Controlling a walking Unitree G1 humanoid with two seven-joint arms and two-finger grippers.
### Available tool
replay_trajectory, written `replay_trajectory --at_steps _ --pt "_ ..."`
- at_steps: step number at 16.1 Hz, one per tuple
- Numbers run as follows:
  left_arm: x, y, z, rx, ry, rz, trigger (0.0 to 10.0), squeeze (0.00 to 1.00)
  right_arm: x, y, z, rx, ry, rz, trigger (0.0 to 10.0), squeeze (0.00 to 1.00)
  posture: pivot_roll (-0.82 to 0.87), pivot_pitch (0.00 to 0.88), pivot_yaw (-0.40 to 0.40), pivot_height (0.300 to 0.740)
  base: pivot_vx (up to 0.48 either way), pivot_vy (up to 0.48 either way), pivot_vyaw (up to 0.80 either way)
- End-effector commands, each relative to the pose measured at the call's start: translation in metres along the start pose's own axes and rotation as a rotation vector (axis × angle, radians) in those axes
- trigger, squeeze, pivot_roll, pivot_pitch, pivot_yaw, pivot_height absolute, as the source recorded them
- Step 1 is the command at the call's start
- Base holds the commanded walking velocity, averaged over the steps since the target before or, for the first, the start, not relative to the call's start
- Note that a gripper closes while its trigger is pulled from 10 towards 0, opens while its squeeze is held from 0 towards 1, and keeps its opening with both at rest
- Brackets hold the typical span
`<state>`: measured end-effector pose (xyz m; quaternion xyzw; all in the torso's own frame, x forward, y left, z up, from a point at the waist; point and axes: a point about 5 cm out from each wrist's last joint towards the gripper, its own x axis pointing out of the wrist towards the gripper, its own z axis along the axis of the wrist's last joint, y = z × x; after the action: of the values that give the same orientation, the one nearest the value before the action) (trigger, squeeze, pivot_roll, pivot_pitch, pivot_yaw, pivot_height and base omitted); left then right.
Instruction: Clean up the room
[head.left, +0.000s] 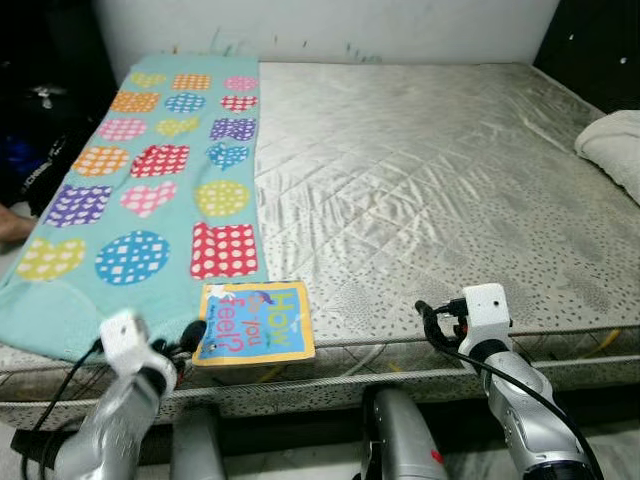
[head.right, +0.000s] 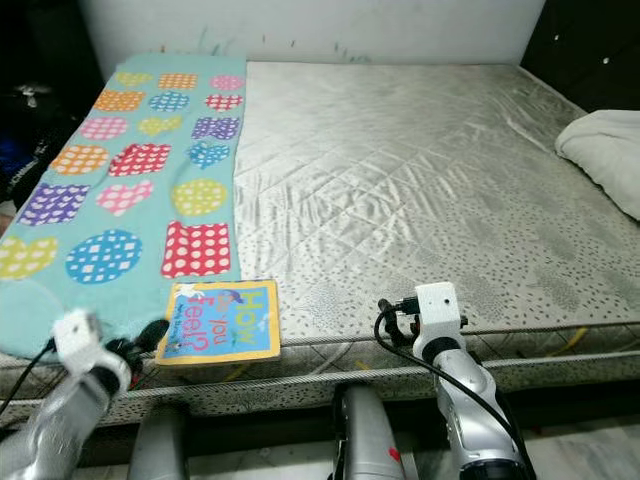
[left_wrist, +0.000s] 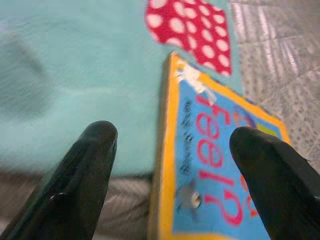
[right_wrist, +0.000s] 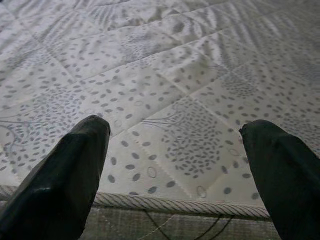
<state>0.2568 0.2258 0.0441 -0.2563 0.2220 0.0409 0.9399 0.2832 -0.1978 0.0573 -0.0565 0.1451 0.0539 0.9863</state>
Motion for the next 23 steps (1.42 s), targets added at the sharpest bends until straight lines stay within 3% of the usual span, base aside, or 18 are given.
replay_trajectory --at_steps 1,9,14,17,20,23 --pt "0.004 -0.001 -0.005 0.017 0.029 -0.019 10.0 0.00 0.002 -0.003 0.003 -0.005 -0.009 -0.019 10.0 0.00 -0.06 0.000 -0.066 0.525 0.000 0.000 0.00" --pt "0.016 0.002 -0.021 0.020 0.118 -0.058 10.0 0.00 0.002 -0.005 0.004 -0.010 -0.022 -0.036 10.0 0.00 -0.07 0.000 -0.061 0.525 0.000 0.000 0.00" --pt "0.025 -0.005 -0.025 0.042 0.181 -0.122 10.0 0.00 0.002 -0.006 0.006 -0.014 -0.030 -0.049 10.0 0.00 -0.08 0.000 -0.060 0.525 0.000 0.000 0.00" --pt "0.029 -0.012 -0.028 -0.049 0.189 -0.196 10.0 0.00 0.002 -0.006 0.006 -0.016 -0.032 -0.055 10.0 0.00 -0.08 0.000 -0.057 0.525 0.000 0.000 0.00" --pt "0.028 -0.020 -0.037 -0.206 0.255 -0.304 10.0 0.00 0.003 -0.007 0.007 -0.017 -0.033 -0.061 10.0 0.00 -0.09 0.000 -0.055 0.525 0.000 0.000 0.00" --pt "0.027 -0.017 -0.045 -0.234 0.307 -0.333 10.0 0.00 0.003 -0.006 0.008 -0.015 -0.037 -0.063 10.0 0.00 -0.09 0.000 -0.054 0.525 0.000 0.000 0.00"
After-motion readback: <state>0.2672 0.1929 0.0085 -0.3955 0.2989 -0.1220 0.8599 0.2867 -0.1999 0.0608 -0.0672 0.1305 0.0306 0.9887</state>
